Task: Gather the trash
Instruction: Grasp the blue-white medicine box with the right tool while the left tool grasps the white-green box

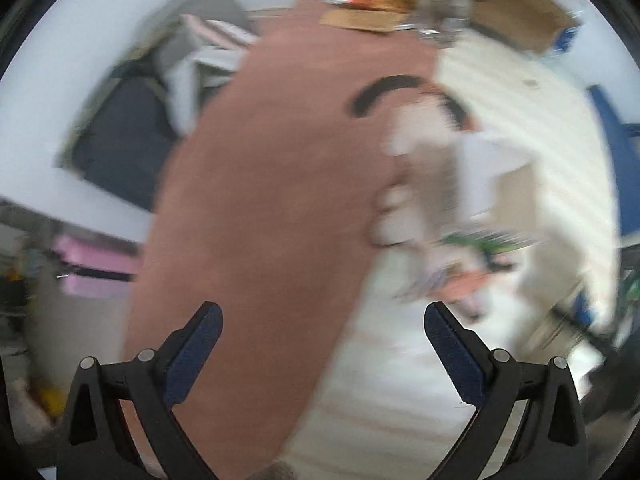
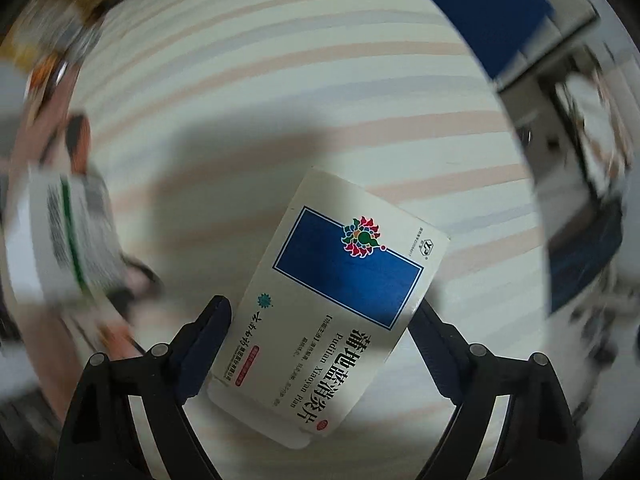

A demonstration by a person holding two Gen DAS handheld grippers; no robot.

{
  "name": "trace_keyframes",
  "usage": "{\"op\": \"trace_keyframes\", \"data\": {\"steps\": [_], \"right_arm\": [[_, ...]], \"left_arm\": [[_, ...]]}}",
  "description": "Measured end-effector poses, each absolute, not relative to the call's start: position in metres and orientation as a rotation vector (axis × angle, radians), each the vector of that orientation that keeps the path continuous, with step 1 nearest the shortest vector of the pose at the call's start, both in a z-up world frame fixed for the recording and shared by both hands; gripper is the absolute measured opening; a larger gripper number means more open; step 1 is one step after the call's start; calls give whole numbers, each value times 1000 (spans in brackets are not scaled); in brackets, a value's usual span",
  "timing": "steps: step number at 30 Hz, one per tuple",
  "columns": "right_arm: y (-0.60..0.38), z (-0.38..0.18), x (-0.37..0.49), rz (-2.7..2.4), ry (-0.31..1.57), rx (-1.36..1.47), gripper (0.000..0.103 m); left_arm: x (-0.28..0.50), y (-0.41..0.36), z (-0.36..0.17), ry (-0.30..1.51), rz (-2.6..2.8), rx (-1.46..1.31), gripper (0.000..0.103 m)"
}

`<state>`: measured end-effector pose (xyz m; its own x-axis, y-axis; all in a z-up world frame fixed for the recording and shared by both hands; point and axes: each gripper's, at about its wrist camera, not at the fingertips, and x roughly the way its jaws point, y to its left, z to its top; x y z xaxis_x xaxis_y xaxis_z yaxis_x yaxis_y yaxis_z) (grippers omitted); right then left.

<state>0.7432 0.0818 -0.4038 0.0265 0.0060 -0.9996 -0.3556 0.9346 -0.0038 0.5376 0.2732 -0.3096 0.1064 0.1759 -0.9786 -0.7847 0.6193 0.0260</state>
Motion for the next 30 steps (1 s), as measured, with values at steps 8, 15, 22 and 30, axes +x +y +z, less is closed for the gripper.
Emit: {"op": "trace_keyframes", "data": {"steps": [8, 15, 22, 30], "right_arm": [[49, -412, 762, 370, 1607, -358, 92], [50, -417, 758, 332, 1612, -316, 96], [44, -415, 760, 296, 1569, -332, 92], [56, -406, 711, 484, 1488, -568, 82]], "left_arm": [[642, 277, -327, 1315, 513, -705, 103], [682, 279, -358, 1422, 534, -625, 102], [691, 280, -376, 1442, 531, -560, 85], [635, 229, -366, 1435, 494, -422, 84]]}}
